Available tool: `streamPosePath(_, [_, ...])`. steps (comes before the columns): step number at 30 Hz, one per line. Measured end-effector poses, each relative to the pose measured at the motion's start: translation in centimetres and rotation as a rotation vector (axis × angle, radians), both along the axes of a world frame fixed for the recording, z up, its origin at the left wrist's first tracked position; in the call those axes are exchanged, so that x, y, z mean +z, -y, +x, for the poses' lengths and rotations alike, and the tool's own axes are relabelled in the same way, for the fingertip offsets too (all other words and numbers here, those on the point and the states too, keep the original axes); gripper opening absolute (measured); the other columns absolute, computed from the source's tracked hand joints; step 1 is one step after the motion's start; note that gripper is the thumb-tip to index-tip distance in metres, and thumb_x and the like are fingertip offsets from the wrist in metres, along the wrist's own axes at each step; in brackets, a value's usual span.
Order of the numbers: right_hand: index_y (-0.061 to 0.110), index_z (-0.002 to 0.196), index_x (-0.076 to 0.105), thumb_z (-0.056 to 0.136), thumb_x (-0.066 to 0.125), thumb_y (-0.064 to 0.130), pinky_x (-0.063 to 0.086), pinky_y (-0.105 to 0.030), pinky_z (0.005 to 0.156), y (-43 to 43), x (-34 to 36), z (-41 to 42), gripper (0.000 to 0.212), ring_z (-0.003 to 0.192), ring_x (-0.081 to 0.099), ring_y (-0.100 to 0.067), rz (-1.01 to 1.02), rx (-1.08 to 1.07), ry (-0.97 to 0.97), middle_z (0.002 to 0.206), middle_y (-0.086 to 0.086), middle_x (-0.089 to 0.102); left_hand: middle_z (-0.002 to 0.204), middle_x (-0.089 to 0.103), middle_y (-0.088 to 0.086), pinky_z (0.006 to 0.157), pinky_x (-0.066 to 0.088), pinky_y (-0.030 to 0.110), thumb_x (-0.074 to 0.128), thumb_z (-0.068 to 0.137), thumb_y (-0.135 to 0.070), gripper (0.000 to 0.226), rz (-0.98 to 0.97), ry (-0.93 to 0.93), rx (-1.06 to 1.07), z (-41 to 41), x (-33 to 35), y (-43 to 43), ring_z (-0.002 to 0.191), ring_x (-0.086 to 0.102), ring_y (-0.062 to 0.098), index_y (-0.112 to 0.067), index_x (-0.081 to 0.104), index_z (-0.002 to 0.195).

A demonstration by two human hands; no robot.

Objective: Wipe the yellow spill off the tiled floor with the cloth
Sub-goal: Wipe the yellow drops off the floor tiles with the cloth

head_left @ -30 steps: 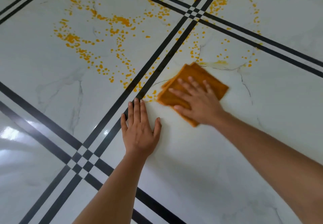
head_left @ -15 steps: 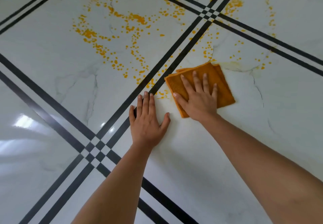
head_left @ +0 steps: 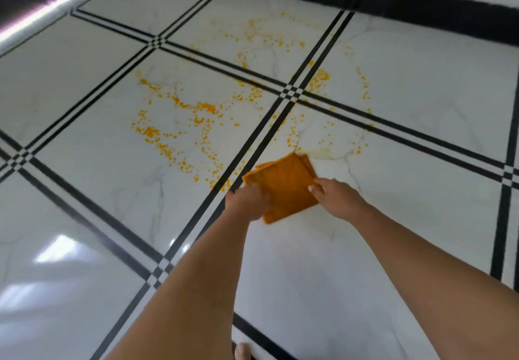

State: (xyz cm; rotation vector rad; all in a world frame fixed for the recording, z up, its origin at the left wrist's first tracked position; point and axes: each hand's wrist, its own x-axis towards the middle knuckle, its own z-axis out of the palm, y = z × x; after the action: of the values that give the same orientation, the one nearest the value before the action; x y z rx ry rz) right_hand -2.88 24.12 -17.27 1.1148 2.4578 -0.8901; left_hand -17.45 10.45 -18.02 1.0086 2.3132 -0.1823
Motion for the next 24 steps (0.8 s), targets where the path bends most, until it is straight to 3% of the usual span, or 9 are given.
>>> streamPosePath(3, [0.016,0.137,0.043,0.097,0.040,0.039,0.038,-0.039,0.102,-1.7,-0.2,-0.2,0.046,0.126,0.045,-0.030,-0.004,-0.049,-0.010,0.136,-0.014,0.051,0.145,0.038,0.009,0.113,0.019,0.049,0.028,0.098,-0.038,0.048,0.183,-0.037,-0.057,1.0,-1.6,-2.5,0.136,0.030,0.026,-0.012,0.037,0.137])
streamPosePath(6, [0.016,0.142,0.037,0.098,0.039,0.037,0.030,-0.036,0.108,-2.9,-2.2,-1.4,0.048,0.135,0.034,-0.026,0.052,-0.118,-0.071,0.146,-0.011,0.040,0.157,0.011,0.002,0.113,0.003,0.049,0.026,0.096,-0.051,0.064,0.384,0.021,0.152,2.6,-4.0,-6.0,0.144,0.002,0.023,-0.016,0.015,0.149])
streamPosePath(8, [0.017,0.144,0.032,0.099,0.035,0.037,0.025,-0.037,0.110,-3.6,-4.5,-1.8,0.049,0.141,0.023,-0.024,0.161,-0.105,-0.074,0.152,-0.007,0.030,0.158,-0.007,0.000,0.109,-0.008,0.058,0.021,0.092,-0.060,0.075,0.376,0.065,0.269,3.4,-6.3,-8.6,0.143,-0.015,0.026,-0.018,-0.001,0.150])
streamPosePath(11, [0.017,0.146,0.027,0.098,0.029,0.042,0.021,-0.043,0.114,-4.5,-7.1,-1.9,0.053,0.144,0.014,-0.026,0.300,-0.112,-0.043,0.155,-0.006,0.022,0.156,-0.019,0.002,0.102,-0.014,0.066,0.014,0.087,-0.068,0.084,0.322,-0.098,0.262,3.7,-9.1,-10.3,0.139,-0.024,0.032,-0.018,-0.013,0.148])
streamPosePath(17, [0.017,0.149,0.017,0.099,0.022,0.043,0.012,-0.045,0.115,-5.0,-9.7,0.6,0.056,0.145,0.006,-0.026,0.441,-0.231,0.031,0.157,-0.005,0.013,0.157,-0.014,-0.002,0.106,-0.008,0.065,0.004,0.086,-0.069,0.077,0.348,-0.171,-0.131,-1.6,-9.9,-13.1,0.141,-0.020,0.030,-0.026,-0.013,0.147])
streamPosePath(21, [0.016,0.148,0.019,0.091,0.005,0.050,0.011,-0.044,0.115,-6.0,-11.3,2.1,0.068,0.145,0.009,-0.025,0.506,-0.316,0.028,0.157,-0.003,0.015,0.157,-0.014,-0.006,0.106,-0.009,0.066,0.000,0.088,-0.063,0.066,0.366,-0.194,-0.465,0.3,-10.1,-10.8,0.141,-0.021,0.029,-0.034,-0.016,0.145])
streamPosePath(24, [0.017,0.148,0.020,0.089,0.003,0.050,0.009,-0.042,0.115,-5.9,-11.6,2.2,0.070,0.145,0.009,-0.022,0.516,-0.337,-0.024,0.156,-0.001,0.017,0.157,-0.013,-0.009,0.107,-0.008,0.065,0.007,0.091,-0.062,0.064,0.371,-0.187,-0.489,-1.5,-10.4,-14.0,0.141,-0.020,0.027,-0.038,-0.016,0.145])
